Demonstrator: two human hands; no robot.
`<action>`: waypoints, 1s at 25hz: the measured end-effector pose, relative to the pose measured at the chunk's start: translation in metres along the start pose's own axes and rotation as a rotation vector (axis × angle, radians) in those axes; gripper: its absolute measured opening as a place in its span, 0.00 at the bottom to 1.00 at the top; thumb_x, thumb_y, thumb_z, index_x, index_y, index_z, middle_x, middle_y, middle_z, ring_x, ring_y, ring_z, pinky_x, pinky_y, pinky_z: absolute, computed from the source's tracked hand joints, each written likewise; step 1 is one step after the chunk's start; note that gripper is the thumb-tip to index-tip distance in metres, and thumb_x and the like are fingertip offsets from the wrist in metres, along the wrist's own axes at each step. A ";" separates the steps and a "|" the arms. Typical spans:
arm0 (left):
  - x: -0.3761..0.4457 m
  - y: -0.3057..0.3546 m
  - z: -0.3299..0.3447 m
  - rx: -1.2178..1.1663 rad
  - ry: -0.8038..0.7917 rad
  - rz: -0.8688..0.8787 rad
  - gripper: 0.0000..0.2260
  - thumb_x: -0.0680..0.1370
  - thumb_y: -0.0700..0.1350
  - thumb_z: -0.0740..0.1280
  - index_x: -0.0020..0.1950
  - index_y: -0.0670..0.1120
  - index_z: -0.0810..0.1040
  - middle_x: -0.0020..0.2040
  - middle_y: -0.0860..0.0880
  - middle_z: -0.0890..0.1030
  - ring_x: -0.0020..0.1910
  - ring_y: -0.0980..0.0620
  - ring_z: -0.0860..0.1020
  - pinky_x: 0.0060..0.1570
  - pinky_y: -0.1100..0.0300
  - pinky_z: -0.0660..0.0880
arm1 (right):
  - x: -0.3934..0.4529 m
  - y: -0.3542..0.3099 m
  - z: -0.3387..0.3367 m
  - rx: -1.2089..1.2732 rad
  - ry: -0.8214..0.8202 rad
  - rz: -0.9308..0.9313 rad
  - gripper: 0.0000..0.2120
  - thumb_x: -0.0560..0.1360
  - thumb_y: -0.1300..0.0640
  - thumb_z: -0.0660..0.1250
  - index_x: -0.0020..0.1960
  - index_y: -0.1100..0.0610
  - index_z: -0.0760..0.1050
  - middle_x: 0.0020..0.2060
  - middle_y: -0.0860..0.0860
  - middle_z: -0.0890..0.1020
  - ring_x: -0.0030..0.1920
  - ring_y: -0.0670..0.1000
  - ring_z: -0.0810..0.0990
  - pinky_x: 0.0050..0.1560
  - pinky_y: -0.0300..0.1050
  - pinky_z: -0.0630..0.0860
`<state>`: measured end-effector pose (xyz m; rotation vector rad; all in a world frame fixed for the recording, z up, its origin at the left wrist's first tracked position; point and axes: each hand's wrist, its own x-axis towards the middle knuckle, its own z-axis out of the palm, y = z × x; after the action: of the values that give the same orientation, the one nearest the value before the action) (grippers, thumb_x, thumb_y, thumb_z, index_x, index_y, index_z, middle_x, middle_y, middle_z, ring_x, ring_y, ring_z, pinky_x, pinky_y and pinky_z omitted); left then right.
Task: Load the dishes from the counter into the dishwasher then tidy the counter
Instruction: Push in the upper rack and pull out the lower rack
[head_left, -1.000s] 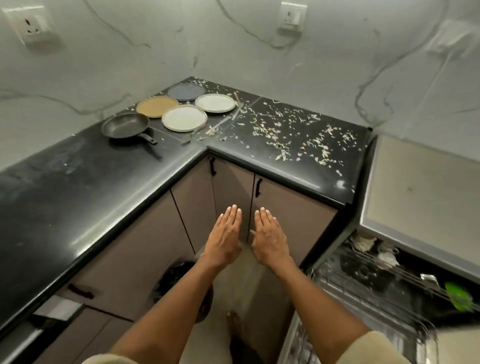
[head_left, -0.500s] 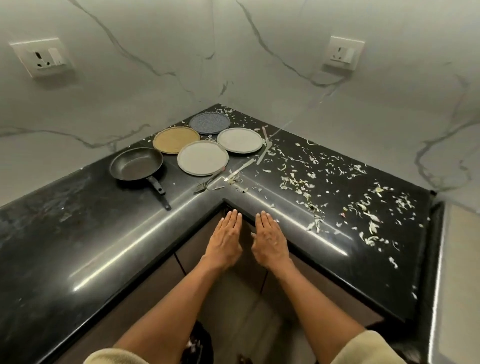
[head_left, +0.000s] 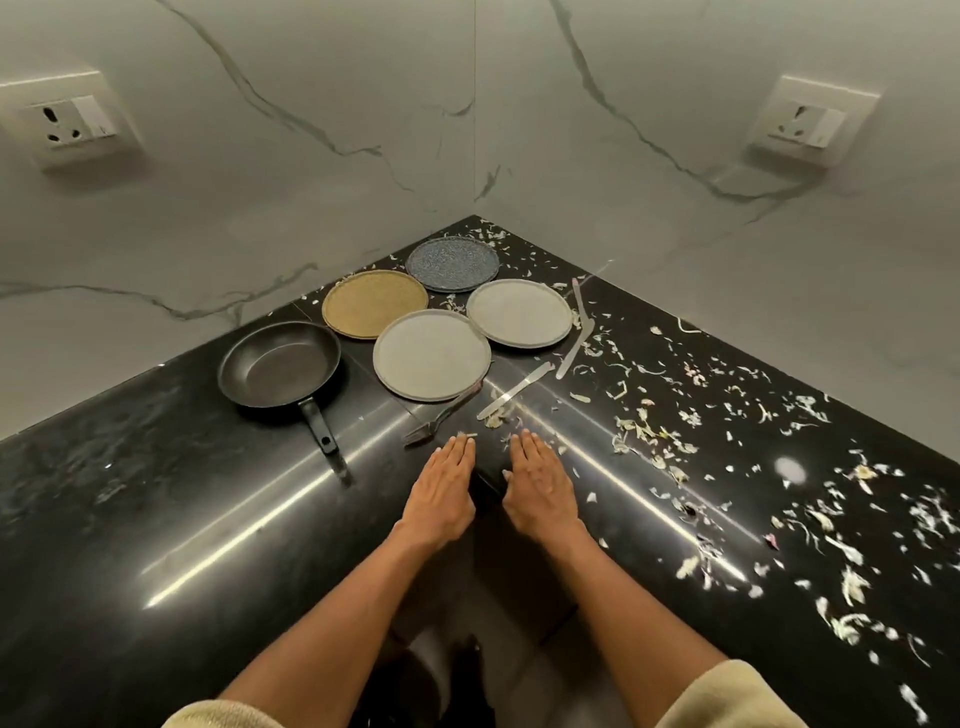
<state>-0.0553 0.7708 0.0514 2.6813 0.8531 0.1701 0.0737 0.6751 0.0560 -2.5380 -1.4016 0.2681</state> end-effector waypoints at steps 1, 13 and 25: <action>0.010 -0.008 -0.001 -0.008 -0.002 -0.001 0.32 0.80 0.38 0.58 0.81 0.44 0.47 0.82 0.46 0.49 0.80 0.52 0.46 0.77 0.59 0.39 | 0.014 -0.003 0.001 0.002 -0.012 -0.004 0.29 0.84 0.55 0.55 0.81 0.59 0.50 0.81 0.55 0.53 0.81 0.53 0.48 0.79 0.47 0.43; 0.090 -0.048 -0.002 -0.085 0.056 -0.001 0.31 0.74 0.31 0.62 0.78 0.41 0.63 0.76 0.44 0.67 0.76 0.48 0.63 0.76 0.59 0.54 | 0.118 -0.021 0.004 -0.042 -0.027 -0.120 0.32 0.77 0.65 0.59 0.80 0.60 0.58 0.79 0.57 0.61 0.79 0.56 0.57 0.79 0.50 0.51; 0.104 -0.067 -0.021 -0.188 0.136 -0.222 0.07 0.68 0.33 0.69 0.40 0.45 0.81 0.37 0.48 0.80 0.39 0.49 0.76 0.38 0.62 0.66 | 0.155 -0.030 0.021 -0.052 0.108 -0.253 0.12 0.63 0.68 0.71 0.43 0.55 0.80 0.43 0.52 0.76 0.45 0.55 0.74 0.41 0.45 0.69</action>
<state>-0.0115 0.8887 0.0504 2.4024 1.1102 0.3642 0.1255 0.8240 0.0371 -2.3414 -1.6831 0.0502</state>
